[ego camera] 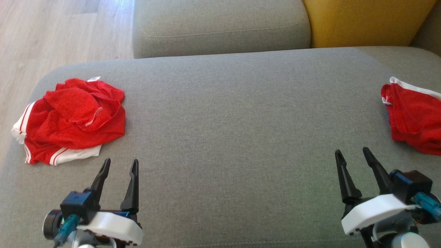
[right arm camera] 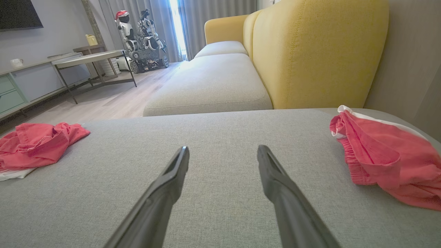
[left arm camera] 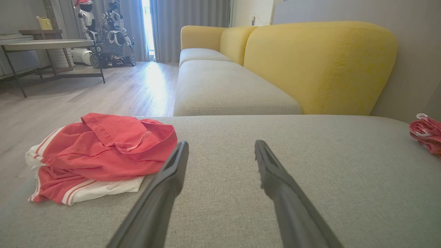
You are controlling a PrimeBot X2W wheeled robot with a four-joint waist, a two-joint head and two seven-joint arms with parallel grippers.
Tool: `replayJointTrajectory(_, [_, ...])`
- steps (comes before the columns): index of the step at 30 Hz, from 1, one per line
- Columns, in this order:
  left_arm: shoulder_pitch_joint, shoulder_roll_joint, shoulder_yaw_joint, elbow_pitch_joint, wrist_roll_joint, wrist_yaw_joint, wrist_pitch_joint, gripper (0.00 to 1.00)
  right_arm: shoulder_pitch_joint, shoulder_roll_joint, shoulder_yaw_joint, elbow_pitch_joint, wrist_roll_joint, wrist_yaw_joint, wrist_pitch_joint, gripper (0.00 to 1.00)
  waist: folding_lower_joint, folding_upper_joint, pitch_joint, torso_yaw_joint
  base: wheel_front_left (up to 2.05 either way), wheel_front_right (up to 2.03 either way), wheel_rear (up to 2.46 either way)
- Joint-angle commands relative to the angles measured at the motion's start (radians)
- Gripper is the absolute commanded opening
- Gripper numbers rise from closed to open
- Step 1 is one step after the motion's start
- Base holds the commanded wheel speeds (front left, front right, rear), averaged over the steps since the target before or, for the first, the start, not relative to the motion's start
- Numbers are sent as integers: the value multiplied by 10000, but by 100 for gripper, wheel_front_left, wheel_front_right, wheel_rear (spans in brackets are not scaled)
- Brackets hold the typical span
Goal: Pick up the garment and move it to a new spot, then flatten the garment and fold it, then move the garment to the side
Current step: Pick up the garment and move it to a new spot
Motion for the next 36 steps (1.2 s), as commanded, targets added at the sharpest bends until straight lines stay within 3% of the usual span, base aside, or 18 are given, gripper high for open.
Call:
replayJointTrajectory(1, [-290, 173, 306, -358, -69, 83, 42, 100, -268, -38, 233, -443, -10, -7, 1, 100, 1, 0, 18, 5, 0, 0, 0])
replayJointTrajectory(20, [-426, 312, 305, -379, -170, 222, 82, 100, -291, -38, 130, -494, 80, -7, -60, 100, 1, 0, 115, 183, 0, 0, 0])
replayJointTrajectory(27, [-590, 370, 495, -341, -334, 307, 52, 100, -317, -38, 303, -701, 119, -7, -13, 100, 1, 0, 166, 1007, 0, 0, 0])
replayJointTrajectory(36, [-598, 449, 633, -335, -423, 455, 18, 100, -441, -37, 622, -710, 125, -7, 81, 100, 1, 0, 104, 2756, 0, 0, 0])
